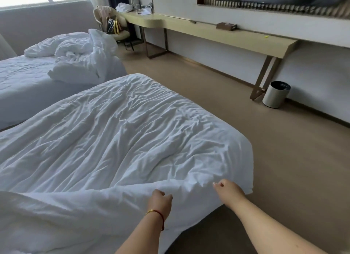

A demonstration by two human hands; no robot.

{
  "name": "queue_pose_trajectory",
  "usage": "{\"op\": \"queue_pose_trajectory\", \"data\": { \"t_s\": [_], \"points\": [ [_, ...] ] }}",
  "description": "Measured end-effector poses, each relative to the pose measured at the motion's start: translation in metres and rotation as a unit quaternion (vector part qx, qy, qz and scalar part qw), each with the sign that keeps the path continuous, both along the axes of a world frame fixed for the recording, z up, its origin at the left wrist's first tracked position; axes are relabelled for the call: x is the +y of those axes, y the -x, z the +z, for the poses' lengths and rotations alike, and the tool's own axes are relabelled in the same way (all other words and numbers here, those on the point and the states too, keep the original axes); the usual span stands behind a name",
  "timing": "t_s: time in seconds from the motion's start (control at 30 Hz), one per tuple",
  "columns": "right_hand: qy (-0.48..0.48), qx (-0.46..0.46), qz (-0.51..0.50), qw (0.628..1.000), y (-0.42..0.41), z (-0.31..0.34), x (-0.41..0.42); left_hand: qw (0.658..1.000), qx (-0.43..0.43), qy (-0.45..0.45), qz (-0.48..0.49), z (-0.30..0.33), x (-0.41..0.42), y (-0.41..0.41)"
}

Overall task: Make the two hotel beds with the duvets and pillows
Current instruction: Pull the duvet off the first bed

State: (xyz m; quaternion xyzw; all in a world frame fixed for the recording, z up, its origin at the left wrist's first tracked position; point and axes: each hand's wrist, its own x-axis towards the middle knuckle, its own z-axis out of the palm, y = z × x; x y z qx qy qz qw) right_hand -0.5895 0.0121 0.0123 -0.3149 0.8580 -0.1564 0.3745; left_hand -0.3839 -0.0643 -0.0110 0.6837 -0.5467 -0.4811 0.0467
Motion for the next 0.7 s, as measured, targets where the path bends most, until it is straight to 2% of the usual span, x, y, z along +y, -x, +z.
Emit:
{"op": "queue_pose_trajectory", "data": {
  "t_s": [0.07,0.13,0.2,0.27,0.37,0.5,0.57,0.67,0.7],
  "points": [
    [-0.021,-0.040,-0.035,0.998,0.008,-0.018,-0.013,0.999,-0.033,-0.001,0.031,-0.010,-0.006,-0.006],
    [-0.032,-0.118,-0.125,0.985,0.006,-0.037,-0.027,0.993,-0.090,-0.004,0.082,-0.019,-0.013,-0.018],
    [-0.059,-0.233,-0.243,0.940,-0.004,-0.049,-0.035,0.969,-0.158,-0.018,0.191,-0.026,-0.019,-0.032],
    [-0.084,-0.331,-0.310,0.887,-0.014,-0.058,-0.041,0.932,-0.180,-0.057,0.310,-0.028,-0.023,-0.045],
    [-0.119,-0.378,-0.343,0.852,-0.024,-0.081,-0.058,0.912,-0.169,-0.095,0.360,-0.043,-0.033,-0.060],
    [-0.064,-0.358,-0.393,0.844,-0.032,-0.099,-0.091,0.888,-0.127,-0.072,0.436,-0.058,-0.053,-0.069],
    [-0.026,-0.303,-0.427,0.852,-0.030,-0.103,-0.109,0.881,-0.101,-0.022,0.463,-0.054,-0.062,-0.067],
    [0.028,-0.120,-0.354,0.927,-0.025,-0.090,-0.143,0.883,-0.055,0.076,0.459,-0.033,-0.087,-0.055],
    [0.052,-0.073,-0.336,0.938,-0.022,-0.078,-0.156,0.879,-0.036,0.109,0.462,-0.020,-0.102,-0.049]
  ]
}}
